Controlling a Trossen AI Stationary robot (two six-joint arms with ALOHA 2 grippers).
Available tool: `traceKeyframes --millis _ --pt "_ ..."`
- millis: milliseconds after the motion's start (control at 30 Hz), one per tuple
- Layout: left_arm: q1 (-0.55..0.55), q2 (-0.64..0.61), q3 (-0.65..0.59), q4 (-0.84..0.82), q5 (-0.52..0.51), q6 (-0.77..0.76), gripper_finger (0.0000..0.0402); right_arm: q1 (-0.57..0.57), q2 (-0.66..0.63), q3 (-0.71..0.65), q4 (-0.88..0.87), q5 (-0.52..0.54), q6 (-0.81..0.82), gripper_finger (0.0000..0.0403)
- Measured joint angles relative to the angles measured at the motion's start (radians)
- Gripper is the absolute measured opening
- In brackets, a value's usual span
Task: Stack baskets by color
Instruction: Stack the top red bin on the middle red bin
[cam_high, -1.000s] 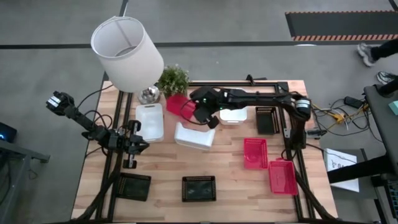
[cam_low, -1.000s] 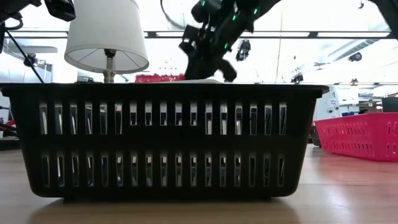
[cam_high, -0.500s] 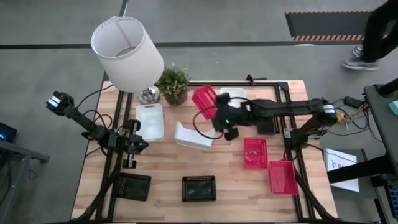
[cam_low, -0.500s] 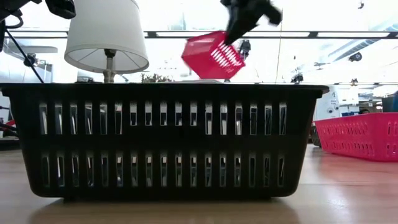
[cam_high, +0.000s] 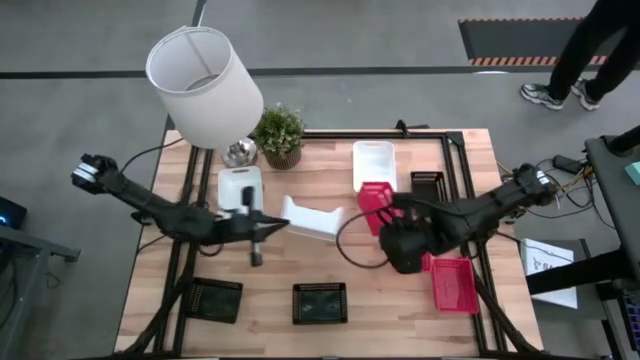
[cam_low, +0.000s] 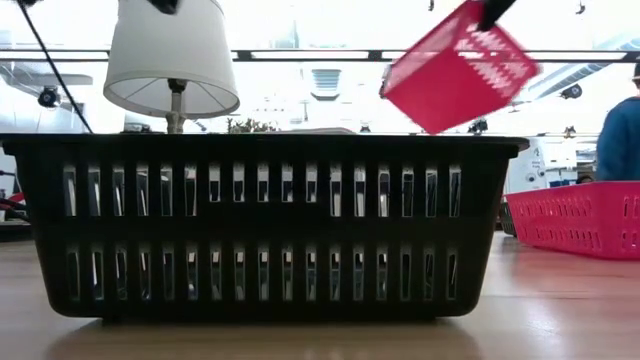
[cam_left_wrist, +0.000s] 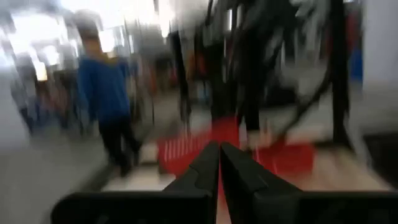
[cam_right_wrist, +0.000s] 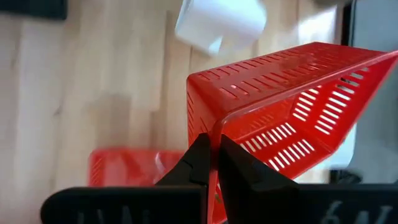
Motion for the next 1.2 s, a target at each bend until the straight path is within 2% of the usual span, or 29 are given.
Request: traceKeyframes --millis 67,133,200,300,433,667,1200 --pt "0.036 0.048 0.120 -0.275 0.030 -0.119 0.0000 0.029 -0.002 0.000 -0.044 -0.024 0.081 0.0009" --pt "0.062 0.104 0.219 -0.479 0.055 -0.204 0.0000 0.047 -0.001 -0.001 -0.068 -0.064 0.155 0.0009" --pt "0.076 0.157 0.294 -0.609 0.074 -0.232 0.0000 0.064 0.008 -0.002 -0.081 -0.089 0.214 0.0009" --pt "0.092 0.219 0.379 -0.712 0.151 -0.232 0.0000 0.096 0.029 -0.002 -0.121 -0.120 0.281 0.0009" --pt "0.115 0.272 0.447 -0.770 0.258 -0.209 0.0000 0.125 0.071 -0.003 -0.186 -0.186 0.382 0.0009" --pt "0.137 0.294 0.489 -0.779 0.262 -0.148 0.0000 0.159 0.144 -0.002 -0.182 -0.236 0.430 0.0009" --pt "0.171 0.287 0.496 -0.778 0.315 -0.126 0.0000 0.157 0.273 -0.005 -0.182 -0.239 0.435 0.0009"
